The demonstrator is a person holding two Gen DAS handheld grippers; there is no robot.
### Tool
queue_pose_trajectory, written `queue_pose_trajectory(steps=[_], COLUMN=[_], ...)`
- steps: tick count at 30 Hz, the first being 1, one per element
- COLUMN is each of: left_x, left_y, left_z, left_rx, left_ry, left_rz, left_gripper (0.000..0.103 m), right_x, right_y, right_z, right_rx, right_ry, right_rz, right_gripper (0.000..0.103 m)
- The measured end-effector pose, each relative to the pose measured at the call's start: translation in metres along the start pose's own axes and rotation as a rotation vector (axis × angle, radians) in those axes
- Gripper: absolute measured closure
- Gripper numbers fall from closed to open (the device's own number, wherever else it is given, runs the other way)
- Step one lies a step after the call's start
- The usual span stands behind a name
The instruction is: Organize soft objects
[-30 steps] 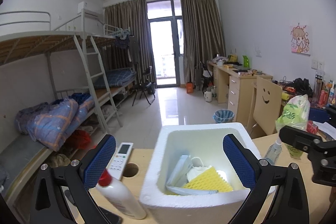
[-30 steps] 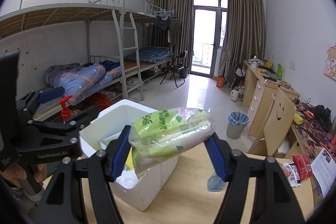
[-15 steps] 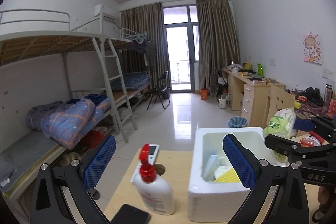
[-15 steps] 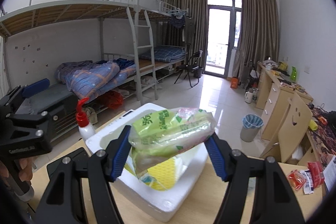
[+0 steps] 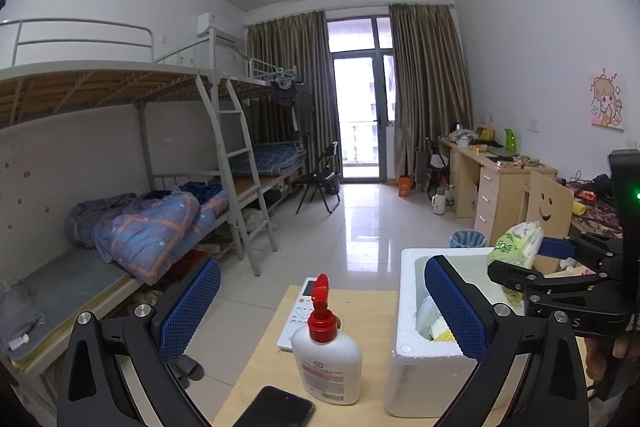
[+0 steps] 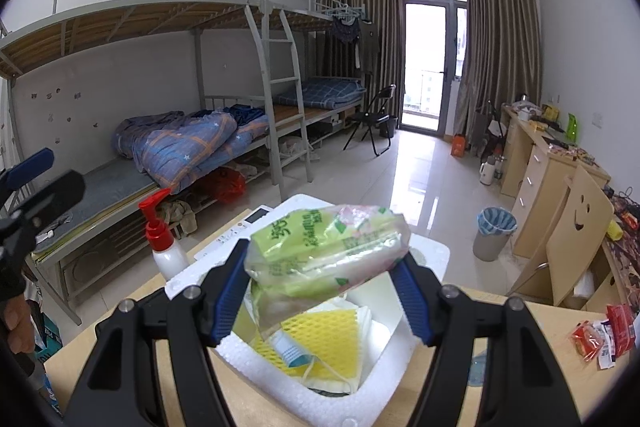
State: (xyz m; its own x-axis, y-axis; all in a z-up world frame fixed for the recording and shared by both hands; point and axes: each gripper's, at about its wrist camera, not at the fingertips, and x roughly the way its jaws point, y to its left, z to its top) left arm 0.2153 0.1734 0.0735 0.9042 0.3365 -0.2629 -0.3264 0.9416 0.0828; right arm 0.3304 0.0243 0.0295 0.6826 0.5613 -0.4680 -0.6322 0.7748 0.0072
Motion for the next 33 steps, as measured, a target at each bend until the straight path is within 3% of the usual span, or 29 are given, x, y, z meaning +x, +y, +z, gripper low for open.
queue_pose_trajectory(steps=[5, 17, 21, 25, 33], left_x=[-0.005, -0.008, -0.024, -0.047, -0.087], left_y=[0.005, 0.005, 0.0, -0.005, -0.008], left_z=[-0.002, -0.002, -0.001, 0.001, 0.002], left_rx=[-0.008, -0.015, -0.016, -0.003, -0.012], left_ry=[-0.005, 0.007, -0.003, -0.026, -0.034], left_rz=[0.009, -0.016, -0.047, -0.08, -0.123], left_gripper=[0.001, 0.001, 0.001, 0.001, 0.001], right_x=[0.008, -0.003, -0.026, -0.057, -0.118], right_y=[0.001, 0.002, 0.004, 0.007, 0.02], right_z=[0.003, 0.0, -0.001, -0.001, -0.003], right_rx=[0.0, -0.004, -0.004, -0.004, -0.009], right_ry=[0.011, 0.026, 0.013, -0.028, -0.104], right_rz=[-0.002, -0.02, -0.048, -0.065, -0.106], right_gripper=[0.013, 0.008, 0.008, 0.0, 0.0])
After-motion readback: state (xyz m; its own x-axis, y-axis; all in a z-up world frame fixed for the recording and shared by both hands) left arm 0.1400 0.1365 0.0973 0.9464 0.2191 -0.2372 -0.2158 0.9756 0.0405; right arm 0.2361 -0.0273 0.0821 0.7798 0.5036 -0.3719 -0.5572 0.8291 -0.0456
